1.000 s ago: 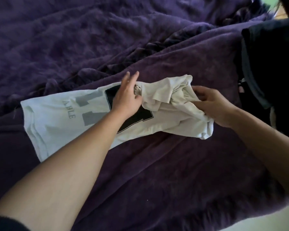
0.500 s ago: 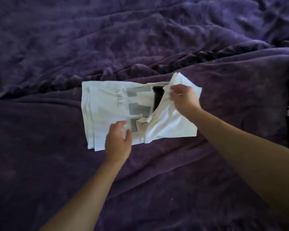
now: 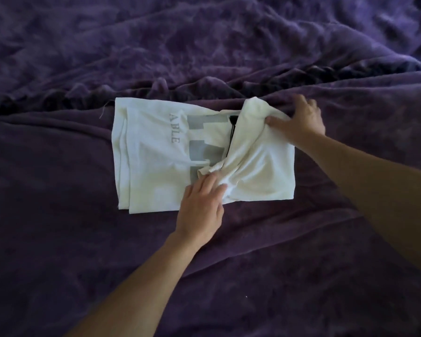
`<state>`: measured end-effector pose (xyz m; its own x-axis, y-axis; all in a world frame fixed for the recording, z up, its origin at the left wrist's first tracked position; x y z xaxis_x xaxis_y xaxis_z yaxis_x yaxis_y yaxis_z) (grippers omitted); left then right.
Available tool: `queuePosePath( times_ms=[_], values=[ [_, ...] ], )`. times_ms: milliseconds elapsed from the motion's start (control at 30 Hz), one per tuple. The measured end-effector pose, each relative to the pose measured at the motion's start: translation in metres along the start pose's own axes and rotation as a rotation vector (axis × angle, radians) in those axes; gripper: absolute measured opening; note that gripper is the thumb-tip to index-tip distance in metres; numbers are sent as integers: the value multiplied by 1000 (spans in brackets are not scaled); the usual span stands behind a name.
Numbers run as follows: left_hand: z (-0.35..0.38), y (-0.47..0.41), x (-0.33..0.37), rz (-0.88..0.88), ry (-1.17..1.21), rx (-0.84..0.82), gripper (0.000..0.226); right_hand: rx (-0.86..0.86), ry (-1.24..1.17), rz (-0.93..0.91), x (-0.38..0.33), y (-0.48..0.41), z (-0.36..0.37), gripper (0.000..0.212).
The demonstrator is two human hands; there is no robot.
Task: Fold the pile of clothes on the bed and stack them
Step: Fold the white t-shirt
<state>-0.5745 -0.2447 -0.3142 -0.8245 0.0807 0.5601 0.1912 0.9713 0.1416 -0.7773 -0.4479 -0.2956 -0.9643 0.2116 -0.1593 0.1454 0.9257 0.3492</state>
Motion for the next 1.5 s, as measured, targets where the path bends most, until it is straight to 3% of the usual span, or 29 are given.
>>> queuePosePath(
  times_ms=[33,100,200,267,333,400,467,533,700,800,833,900,967,1033,1133,1233,1367,1500],
  values=[
    [-4,2,-3,-7,-27,62,38,57,-107,59,12,10,-2,81],
    [-5,3,-10,4,-115,29,38,48,-418,193,31,34,0,76],
    [4,-5,-19,-37,-160,-128,46,-257,-789,371,32,64,15,45],
    [3,-13,-22,-46,-108,-156,40,-280,-861,366,23,71,10,41],
    [-10,-15,-23,-77,58,-117,30,-183,-918,288,4,76,-4,47],
    [-33,-3,-30,-182,282,58,27,-103,-927,205,-27,87,-20,49],
    [-59,20,-43,-334,404,256,23,-89,-890,122,-66,100,-25,50],
    [-80,48,-60,-461,431,349,21,-137,-801,55,-112,110,-19,51],
    [-111,108,-107,-608,402,420,19,-420,-711,-42,-226,132,35,38],
    [-115,124,-130,-664,390,466,20,-643,-751,-99,-255,143,69,28],
    [-115,123,-134,-665,374,482,21,-610,-735,-139,-254,143,73,27],
    [-113,114,-133,-586,287,499,23,-312,-583,-295,-238,139,68,32],
    [-107,92,-120,-423,154,463,27,47,-335,-460,-209,131,60,40],
    [-95,63,-103,-251,29,364,34,211,-63,-590,-181,122,59,46],
    [-84,15,-102,-141,-116,200,47,131,269,-718,-158,104,77,52],
    [-87,-26,-142,-200,-257,57,58,20,386,-724,-155,74,98,61],
    [-94,-55,-181,-263,-224,-79,67,-80,367,-645,-158,43,111,75],
    [-119,-88,-182,-274,-134,32,71,-116,175,-473,-174,14,87,92]
  ],
)
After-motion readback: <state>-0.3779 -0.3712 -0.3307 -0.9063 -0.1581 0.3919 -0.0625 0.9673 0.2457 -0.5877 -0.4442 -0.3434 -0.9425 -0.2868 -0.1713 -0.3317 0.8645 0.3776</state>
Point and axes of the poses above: each hand's wrist, its own y-axis away from the middle knuckle, its own z-axis out of the palm, x = y × z, the point moved 2 cm from there along -y, towards the middle knuckle, and after that the axes turned 10 degrees about y, right-handed, at the moved point
